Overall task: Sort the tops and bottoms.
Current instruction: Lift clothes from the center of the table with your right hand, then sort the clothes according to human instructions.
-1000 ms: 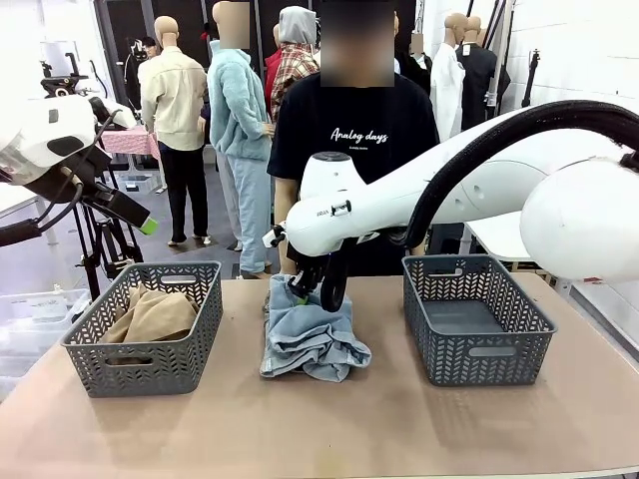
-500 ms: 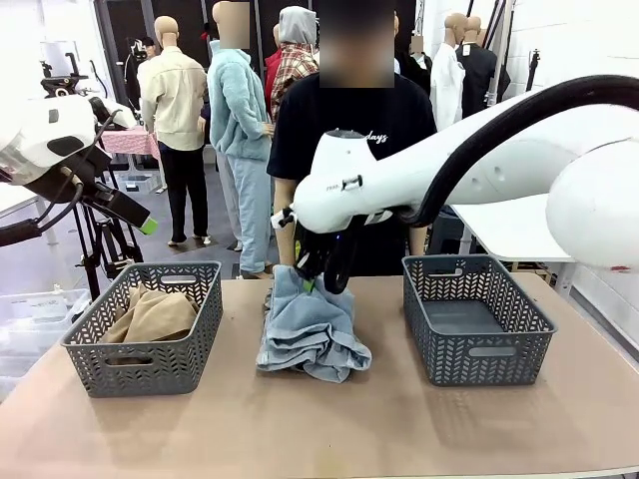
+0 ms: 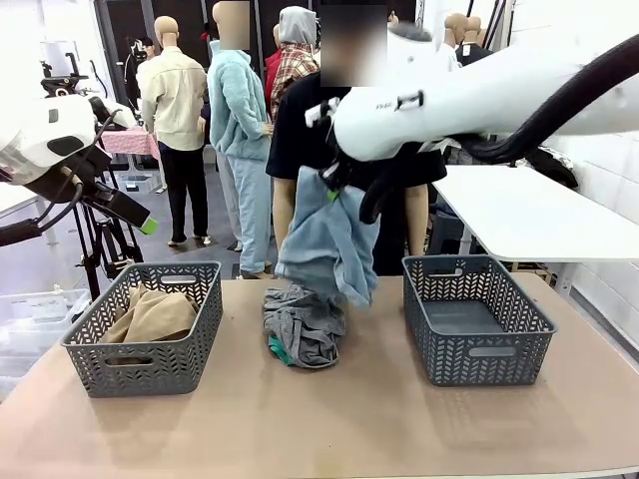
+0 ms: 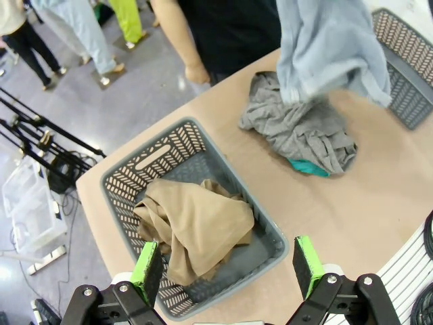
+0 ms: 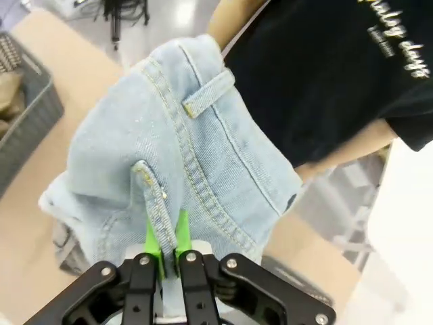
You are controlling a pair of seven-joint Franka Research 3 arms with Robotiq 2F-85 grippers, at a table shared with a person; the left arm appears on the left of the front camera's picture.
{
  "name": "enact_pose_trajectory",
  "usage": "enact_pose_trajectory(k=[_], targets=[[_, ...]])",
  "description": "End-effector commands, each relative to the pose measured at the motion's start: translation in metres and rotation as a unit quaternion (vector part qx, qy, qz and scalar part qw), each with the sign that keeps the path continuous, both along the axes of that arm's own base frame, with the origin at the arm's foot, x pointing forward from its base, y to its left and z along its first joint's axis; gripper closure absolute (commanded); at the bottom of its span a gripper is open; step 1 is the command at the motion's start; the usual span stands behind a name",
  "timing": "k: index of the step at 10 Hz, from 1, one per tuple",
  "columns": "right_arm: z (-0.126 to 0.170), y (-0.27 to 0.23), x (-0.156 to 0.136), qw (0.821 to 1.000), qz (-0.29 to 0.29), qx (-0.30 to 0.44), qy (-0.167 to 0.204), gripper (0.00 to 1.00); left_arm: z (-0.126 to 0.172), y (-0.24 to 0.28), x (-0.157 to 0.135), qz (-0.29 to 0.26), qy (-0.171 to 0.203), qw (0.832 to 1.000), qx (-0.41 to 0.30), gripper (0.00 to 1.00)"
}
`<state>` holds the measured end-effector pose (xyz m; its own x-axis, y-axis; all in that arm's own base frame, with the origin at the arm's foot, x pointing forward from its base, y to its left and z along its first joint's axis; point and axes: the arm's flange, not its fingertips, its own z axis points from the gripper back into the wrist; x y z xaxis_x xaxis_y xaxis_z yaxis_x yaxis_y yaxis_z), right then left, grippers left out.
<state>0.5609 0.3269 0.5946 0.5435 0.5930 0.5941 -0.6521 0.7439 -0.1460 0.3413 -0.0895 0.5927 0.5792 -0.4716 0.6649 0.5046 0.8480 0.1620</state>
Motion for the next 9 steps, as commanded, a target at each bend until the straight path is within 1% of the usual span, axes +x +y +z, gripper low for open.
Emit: enact_pose_trajectory(k=[1,2,3,9], targets=[[0.011,-0.009,-0.025,0.999,-0.007,0.009,-0.047,1.0,0.0,0.0,0.0,-0.002,0.001,1.0,-0.002,0.0],[0.014,-0.014,-0.025,0.999,-0.005,0.012,-0.041,1.0,0.0,0.0,0.0,-0.002,0.001,1.0,-0.002,0.0],[0.02,-0.004,-0.012,1.0,0.0,0.007,-0.025,1.0,0.0,0.0,0.0,-0.002,0.001,1.0,-0.002,0.0],[0.02,-0.004,-0.012,1.0,0.0,0.007,-0.025,1.0,0.0,0.0,0.0,-0.002,0.001,1.0,-0.002,0.0]])
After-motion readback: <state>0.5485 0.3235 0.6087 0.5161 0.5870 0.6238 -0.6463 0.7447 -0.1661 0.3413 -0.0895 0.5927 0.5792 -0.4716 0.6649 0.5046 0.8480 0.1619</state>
